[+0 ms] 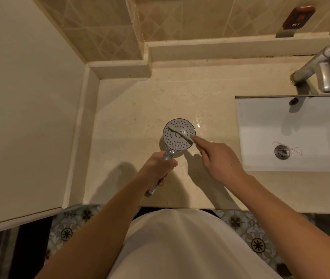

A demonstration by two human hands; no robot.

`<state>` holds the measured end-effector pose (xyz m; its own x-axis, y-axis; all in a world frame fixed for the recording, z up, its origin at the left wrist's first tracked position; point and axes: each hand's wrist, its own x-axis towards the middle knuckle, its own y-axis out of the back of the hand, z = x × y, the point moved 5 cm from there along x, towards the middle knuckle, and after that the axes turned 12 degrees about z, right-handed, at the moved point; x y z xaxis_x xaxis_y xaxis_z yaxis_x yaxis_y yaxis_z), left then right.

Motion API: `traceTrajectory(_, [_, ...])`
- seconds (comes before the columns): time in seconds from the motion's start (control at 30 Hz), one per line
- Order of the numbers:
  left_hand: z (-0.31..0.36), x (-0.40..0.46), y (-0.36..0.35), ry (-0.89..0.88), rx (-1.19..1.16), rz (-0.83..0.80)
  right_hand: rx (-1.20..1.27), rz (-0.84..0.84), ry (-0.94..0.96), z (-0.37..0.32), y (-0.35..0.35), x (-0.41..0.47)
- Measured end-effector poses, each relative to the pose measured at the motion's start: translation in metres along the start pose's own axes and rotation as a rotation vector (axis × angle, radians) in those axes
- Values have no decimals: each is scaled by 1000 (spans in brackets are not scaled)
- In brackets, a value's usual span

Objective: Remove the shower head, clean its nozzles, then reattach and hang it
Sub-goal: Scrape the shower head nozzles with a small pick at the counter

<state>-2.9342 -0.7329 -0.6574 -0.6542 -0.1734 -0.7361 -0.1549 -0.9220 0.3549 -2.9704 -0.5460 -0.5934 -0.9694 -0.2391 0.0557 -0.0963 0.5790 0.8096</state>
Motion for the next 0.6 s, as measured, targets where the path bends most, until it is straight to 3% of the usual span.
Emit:
traceTrajectory(0.13, [2,-2,3,-17,33,16,-28,135,-83,14,16,16])
traceTrajectory(0.6, [6,-6,7,-32,43,26,148,163,-119,-2,6,-6])
